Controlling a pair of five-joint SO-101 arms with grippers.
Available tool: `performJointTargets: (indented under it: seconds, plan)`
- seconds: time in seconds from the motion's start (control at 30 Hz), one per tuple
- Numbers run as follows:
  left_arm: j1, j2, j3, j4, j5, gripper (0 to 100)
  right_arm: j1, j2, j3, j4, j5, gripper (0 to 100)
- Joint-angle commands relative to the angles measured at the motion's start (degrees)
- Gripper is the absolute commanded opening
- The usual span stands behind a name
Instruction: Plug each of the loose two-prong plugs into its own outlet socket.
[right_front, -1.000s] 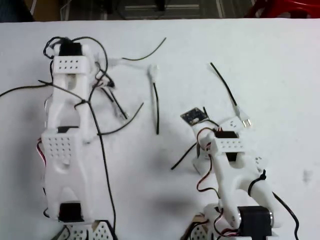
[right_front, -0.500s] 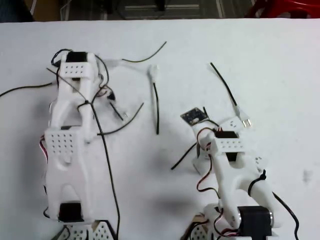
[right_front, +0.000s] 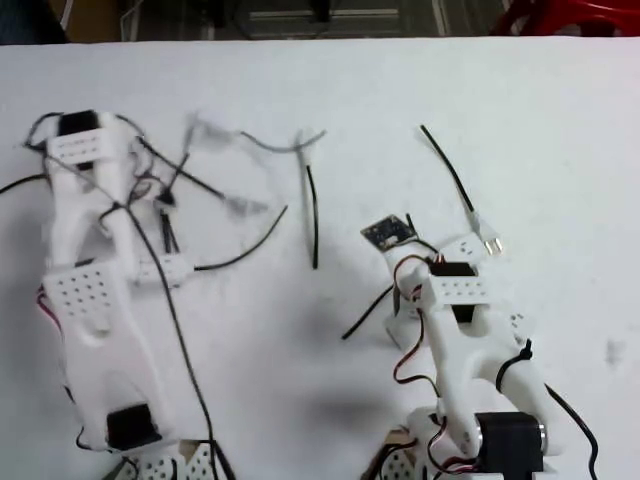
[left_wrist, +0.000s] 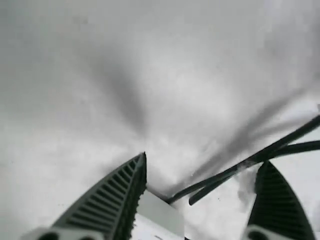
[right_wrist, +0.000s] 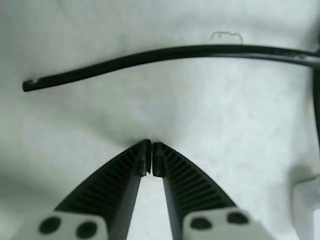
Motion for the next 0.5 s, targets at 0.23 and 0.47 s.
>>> performJointTargets:
  seconds: [0.23, 0.47]
  plan:
    - [-1.36, -14.20, -7.65, 0.44, -0.44, 33, 0.04, -0.66, 0.09, 0.04, 0.26, 2.0]
    - [8.75, -16.92, -11.52, 0.18, 6.68, 33, -0.04, -0.66, 0.09, 0.04, 0.26, 2.0]
